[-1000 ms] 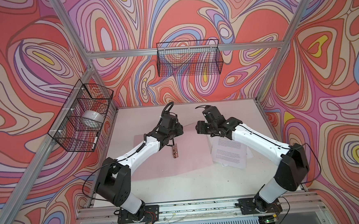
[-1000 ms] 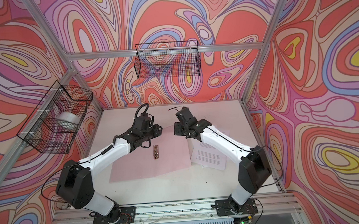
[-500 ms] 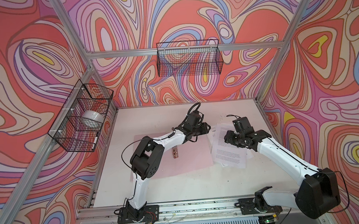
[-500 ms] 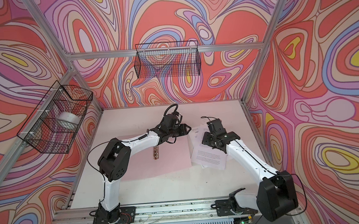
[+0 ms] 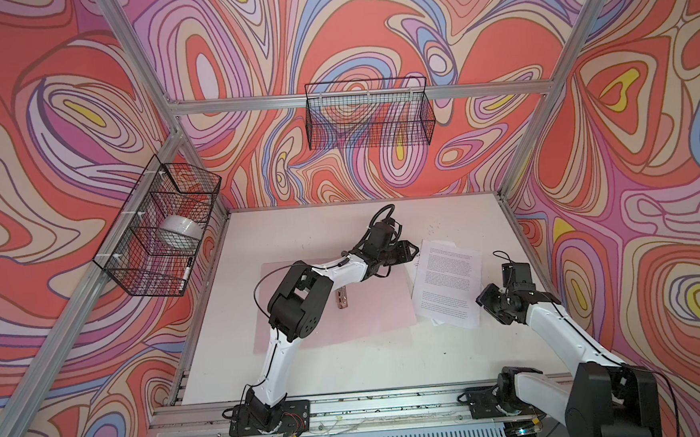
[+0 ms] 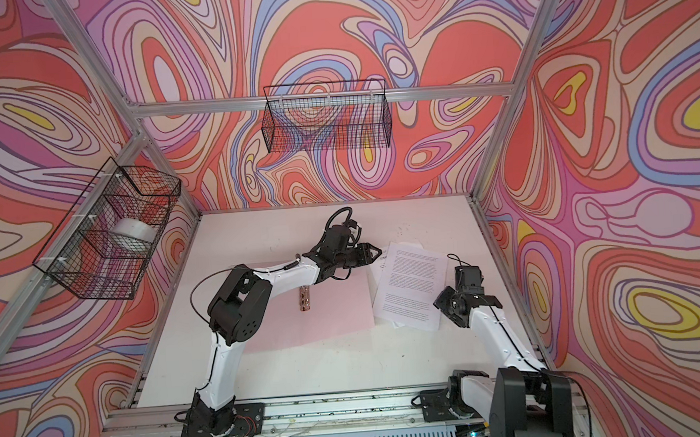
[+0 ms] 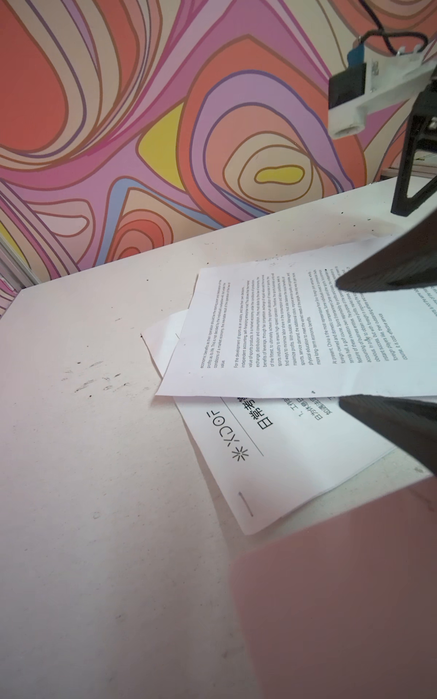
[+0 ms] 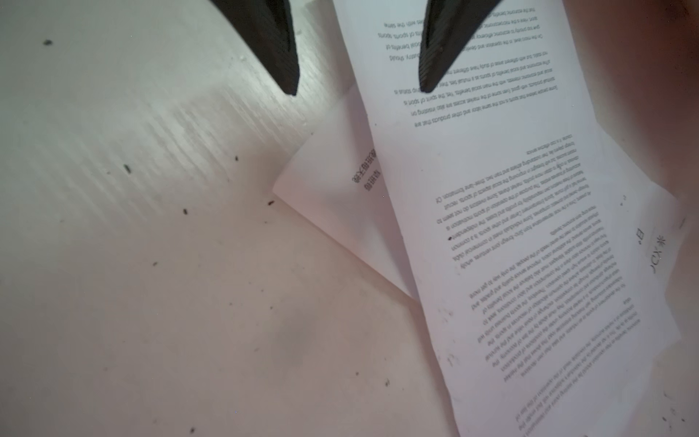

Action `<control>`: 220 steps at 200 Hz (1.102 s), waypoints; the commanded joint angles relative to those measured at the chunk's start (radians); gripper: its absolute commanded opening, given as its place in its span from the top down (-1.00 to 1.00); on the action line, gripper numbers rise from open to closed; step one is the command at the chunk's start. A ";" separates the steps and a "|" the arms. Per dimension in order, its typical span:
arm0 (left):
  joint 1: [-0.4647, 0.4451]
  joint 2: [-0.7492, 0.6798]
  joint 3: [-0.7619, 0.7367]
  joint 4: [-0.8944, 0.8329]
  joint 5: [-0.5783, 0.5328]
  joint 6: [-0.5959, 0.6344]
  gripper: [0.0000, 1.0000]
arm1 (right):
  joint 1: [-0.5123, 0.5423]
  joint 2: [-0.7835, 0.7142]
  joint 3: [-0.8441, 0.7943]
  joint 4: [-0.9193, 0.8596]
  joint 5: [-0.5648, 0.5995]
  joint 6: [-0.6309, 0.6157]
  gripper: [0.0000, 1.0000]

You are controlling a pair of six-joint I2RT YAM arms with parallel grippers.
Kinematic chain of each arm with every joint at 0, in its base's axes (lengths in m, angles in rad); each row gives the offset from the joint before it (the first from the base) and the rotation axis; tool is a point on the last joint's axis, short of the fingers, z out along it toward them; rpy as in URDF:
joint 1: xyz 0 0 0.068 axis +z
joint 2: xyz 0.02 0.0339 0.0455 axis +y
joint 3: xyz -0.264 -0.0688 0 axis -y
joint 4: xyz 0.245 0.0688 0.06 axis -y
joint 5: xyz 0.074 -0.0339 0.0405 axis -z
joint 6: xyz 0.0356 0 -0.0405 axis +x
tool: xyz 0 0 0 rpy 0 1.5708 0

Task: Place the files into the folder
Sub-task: 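Move both grippers to the white sheets beside the folder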

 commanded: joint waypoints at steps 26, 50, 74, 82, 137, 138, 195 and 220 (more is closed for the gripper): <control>0.003 0.018 -0.047 0.059 0.013 -0.008 0.11 | -0.016 -0.021 0.009 0.084 -0.016 -0.002 -0.01; 0.003 0.030 -0.051 0.073 0.023 -0.020 0.11 | -0.019 0.024 0.016 0.111 -0.048 -0.019 0.18; 0.003 0.033 -0.057 0.076 0.028 -0.017 0.11 | -0.021 0.034 -0.006 0.160 -0.062 -0.043 0.28; 0.005 0.031 -0.061 0.082 0.032 -0.017 0.11 | -0.025 0.031 -0.014 0.180 -0.075 -0.053 0.27; 0.014 0.055 -0.061 0.109 0.071 -0.033 0.12 | -0.088 0.058 -0.042 0.252 -0.168 -0.073 0.25; 0.014 0.055 -0.061 0.109 0.071 -0.033 0.12 | -0.088 0.058 -0.042 0.252 -0.168 -0.073 0.25; 0.022 0.077 -0.042 0.106 0.087 -0.038 0.13 | -0.099 0.155 -0.015 0.254 -0.184 -0.059 0.28; 0.025 0.083 -0.038 0.107 0.092 -0.041 0.13 | -0.098 0.193 -0.003 0.250 -0.185 -0.051 0.29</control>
